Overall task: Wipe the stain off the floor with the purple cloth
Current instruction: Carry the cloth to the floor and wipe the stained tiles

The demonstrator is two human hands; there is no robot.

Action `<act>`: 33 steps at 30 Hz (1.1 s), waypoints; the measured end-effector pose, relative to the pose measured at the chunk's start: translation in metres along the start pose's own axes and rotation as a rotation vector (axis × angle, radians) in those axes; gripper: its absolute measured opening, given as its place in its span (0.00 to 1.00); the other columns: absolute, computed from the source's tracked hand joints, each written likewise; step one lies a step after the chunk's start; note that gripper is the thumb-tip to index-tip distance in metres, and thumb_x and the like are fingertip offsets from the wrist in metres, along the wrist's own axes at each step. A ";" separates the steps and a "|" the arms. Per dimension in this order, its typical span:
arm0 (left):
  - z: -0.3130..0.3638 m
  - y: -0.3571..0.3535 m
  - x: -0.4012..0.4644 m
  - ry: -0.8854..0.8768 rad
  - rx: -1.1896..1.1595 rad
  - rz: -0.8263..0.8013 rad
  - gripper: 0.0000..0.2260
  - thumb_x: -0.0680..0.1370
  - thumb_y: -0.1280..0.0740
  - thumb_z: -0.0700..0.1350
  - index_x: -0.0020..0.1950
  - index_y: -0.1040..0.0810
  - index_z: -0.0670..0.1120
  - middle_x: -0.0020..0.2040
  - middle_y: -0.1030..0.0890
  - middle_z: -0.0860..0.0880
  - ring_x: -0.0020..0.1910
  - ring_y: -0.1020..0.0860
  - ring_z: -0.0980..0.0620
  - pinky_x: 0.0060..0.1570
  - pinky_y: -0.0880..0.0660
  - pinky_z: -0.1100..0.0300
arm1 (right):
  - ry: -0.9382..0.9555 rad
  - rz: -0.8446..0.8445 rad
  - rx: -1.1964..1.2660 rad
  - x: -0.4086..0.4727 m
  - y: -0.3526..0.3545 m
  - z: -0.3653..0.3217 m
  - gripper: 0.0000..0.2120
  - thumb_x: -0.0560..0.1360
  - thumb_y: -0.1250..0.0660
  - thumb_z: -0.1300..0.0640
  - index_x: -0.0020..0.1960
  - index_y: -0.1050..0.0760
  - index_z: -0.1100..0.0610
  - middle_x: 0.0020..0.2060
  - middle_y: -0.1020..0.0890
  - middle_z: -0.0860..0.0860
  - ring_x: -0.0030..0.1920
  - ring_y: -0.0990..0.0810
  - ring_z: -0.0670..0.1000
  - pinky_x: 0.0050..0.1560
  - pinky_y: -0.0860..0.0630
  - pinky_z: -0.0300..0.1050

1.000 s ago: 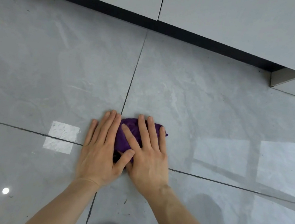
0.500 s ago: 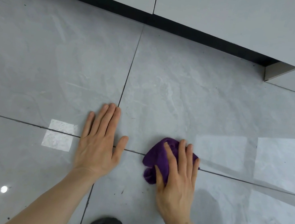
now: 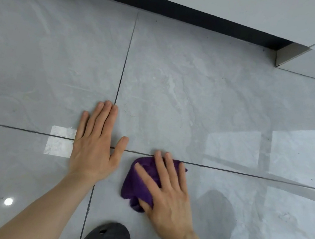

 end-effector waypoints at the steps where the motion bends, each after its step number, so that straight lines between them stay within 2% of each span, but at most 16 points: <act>1: 0.000 0.000 0.000 0.003 0.001 -0.001 0.34 0.82 0.50 0.61 0.84 0.48 0.45 0.86 0.48 0.48 0.85 0.52 0.50 0.83 0.53 0.44 | -0.067 0.031 0.005 0.001 0.007 0.022 0.35 0.78 0.38 0.37 0.82 0.46 0.40 0.84 0.46 0.55 0.84 0.50 0.58 0.80 0.47 0.65; 5: 0.001 0.000 0.000 0.019 0.001 -0.004 0.35 0.82 0.50 0.62 0.84 0.48 0.44 0.86 0.48 0.48 0.85 0.53 0.50 0.82 0.52 0.43 | -0.313 0.114 0.015 0.018 0.036 0.101 0.31 0.81 0.42 0.38 0.82 0.43 0.43 0.83 0.44 0.56 0.84 0.49 0.59 0.81 0.47 0.64; 8: 0.001 0.001 0.000 0.020 0.009 0.005 0.35 0.82 0.49 0.61 0.84 0.48 0.44 0.85 0.47 0.47 0.85 0.52 0.50 0.82 0.52 0.43 | -0.479 0.192 0.031 0.051 0.053 0.140 0.29 0.82 0.41 0.41 0.80 0.39 0.47 0.83 0.42 0.58 0.83 0.47 0.61 0.81 0.48 0.64; 10: 0.001 0.001 0.000 0.022 0.014 0.003 0.35 0.81 0.49 0.61 0.84 0.47 0.43 0.85 0.46 0.46 0.85 0.51 0.49 0.82 0.51 0.43 | -0.560 0.234 0.035 0.074 0.062 0.153 0.28 0.82 0.40 0.42 0.79 0.37 0.50 0.82 0.41 0.59 0.82 0.46 0.63 0.80 0.48 0.65; 14: 0.001 -0.001 0.002 0.023 0.037 0.004 0.35 0.82 0.51 0.62 0.84 0.48 0.44 0.85 0.46 0.46 0.85 0.51 0.49 0.82 0.51 0.42 | -0.683 0.253 0.104 0.099 0.064 0.149 0.30 0.82 0.41 0.40 0.81 0.39 0.49 0.83 0.44 0.60 0.83 0.50 0.64 0.80 0.50 0.66; 16: 0.009 0.003 0.007 -0.001 0.039 0.020 0.35 0.82 0.51 0.63 0.84 0.48 0.44 0.85 0.46 0.46 0.85 0.51 0.49 0.82 0.50 0.42 | -0.617 0.256 0.083 0.101 0.066 0.126 0.31 0.81 0.43 0.39 0.81 0.38 0.49 0.82 0.44 0.60 0.82 0.48 0.65 0.80 0.49 0.66; 19: 0.014 0.006 0.009 -0.008 0.038 0.027 0.36 0.81 0.50 0.62 0.84 0.48 0.44 0.85 0.45 0.46 0.85 0.50 0.49 0.82 0.50 0.42 | -0.397 0.198 0.039 0.091 0.052 0.072 0.30 0.82 0.44 0.38 0.82 0.42 0.45 0.83 0.45 0.59 0.83 0.51 0.62 0.81 0.49 0.65; 22: 0.013 0.004 0.003 -0.002 0.025 0.030 0.35 0.81 0.49 0.62 0.84 0.47 0.44 0.85 0.45 0.46 0.85 0.50 0.49 0.82 0.50 0.42 | -0.283 0.164 0.037 0.066 0.038 0.053 0.29 0.83 0.44 0.38 0.82 0.43 0.44 0.83 0.45 0.58 0.84 0.51 0.61 0.80 0.46 0.64; 27: 0.004 0.003 0.002 0.014 0.024 0.003 0.36 0.82 0.53 0.64 0.84 0.48 0.44 0.85 0.46 0.47 0.85 0.51 0.50 0.82 0.51 0.44 | -0.303 0.131 0.030 0.044 0.035 0.071 0.29 0.83 0.44 0.39 0.82 0.43 0.44 0.83 0.44 0.56 0.84 0.50 0.58 0.81 0.45 0.62; 30: 0.003 0.002 0.000 0.033 -0.028 -0.012 0.36 0.81 0.50 0.63 0.84 0.46 0.43 0.85 0.44 0.46 0.85 0.50 0.50 0.82 0.51 0.43 | -0.370 0.122 0.025 0.024 0.036 0.090 0.30 0.83 0.43 0.39 0.82 0.43 0.45 0.83 0.43 0.55 0.84 0.48 0.58 0.80 0.43 0.62; 33: 0.017 0.017 0.004 0.034 -0.085 0.041 0.35 0.80 0.46 0.62 0.82 0.41 0.42 0.83 0.38 0.45 0.83 0.43 0.46 0.82 0.49 0.43 | -0.370 0.108 0.075 0.019 0.042 0.096 0.31 0.82 0.45 0.36 0.82 0.44 0.45 0.83 0.43 0.53 0.84 0.49 0.56 0.79 0.43 0.62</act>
Point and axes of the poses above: each hand's wrist, its own x-axis towards the middle knuckle, its own y-axis out of the back of the hand, z = x × y, the point moved 9 cm from there along x, towards the middle knuckle
